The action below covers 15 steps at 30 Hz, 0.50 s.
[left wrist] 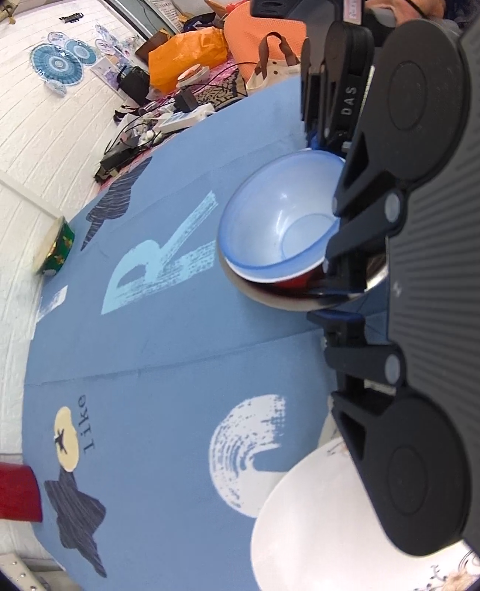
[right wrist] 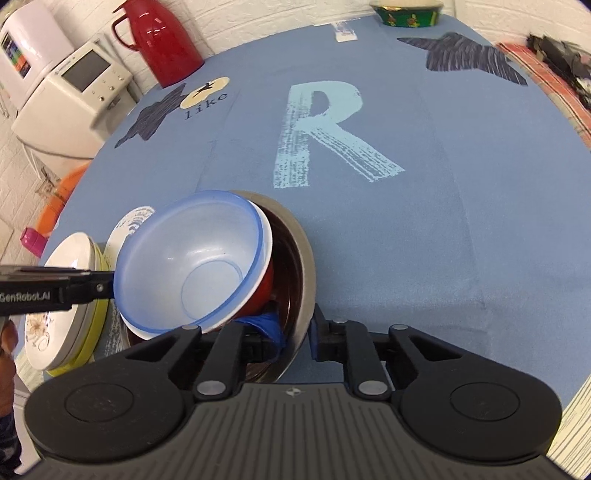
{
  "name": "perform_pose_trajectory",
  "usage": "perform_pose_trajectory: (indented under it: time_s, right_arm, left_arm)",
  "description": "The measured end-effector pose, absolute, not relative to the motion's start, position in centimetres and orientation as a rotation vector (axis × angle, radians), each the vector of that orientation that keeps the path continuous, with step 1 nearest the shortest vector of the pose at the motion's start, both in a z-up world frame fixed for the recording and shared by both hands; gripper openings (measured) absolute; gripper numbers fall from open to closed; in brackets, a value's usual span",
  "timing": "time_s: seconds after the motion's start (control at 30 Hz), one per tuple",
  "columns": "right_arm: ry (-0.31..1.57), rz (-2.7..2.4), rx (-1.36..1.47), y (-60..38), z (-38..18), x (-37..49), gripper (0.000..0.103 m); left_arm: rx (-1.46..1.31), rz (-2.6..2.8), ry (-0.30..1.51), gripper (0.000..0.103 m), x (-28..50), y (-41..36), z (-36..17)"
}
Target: Organize plates and bowls
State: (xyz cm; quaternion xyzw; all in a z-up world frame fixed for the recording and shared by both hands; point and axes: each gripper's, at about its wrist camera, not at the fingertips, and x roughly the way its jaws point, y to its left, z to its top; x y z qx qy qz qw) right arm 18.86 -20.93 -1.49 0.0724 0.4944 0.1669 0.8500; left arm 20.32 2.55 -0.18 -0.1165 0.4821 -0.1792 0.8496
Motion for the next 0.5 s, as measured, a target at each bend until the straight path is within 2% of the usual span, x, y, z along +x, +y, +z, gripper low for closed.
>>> perform_pose_trajectory:
  time_s: [0.3,0.5]
  right_arm:
    - [1.022,0.373,0.178,-19.6,0.2,19.2,0.000]
    - [0.973,0.437,0.111,-15.8,3.5,19.4,0.000]
  left_arm:
    - [-0.262,-0.344,0.991,0.000,20.4,4.5,2.2]
    - [-0.257,-0.260,0.921,0.000,18.2,8.6,5.7]
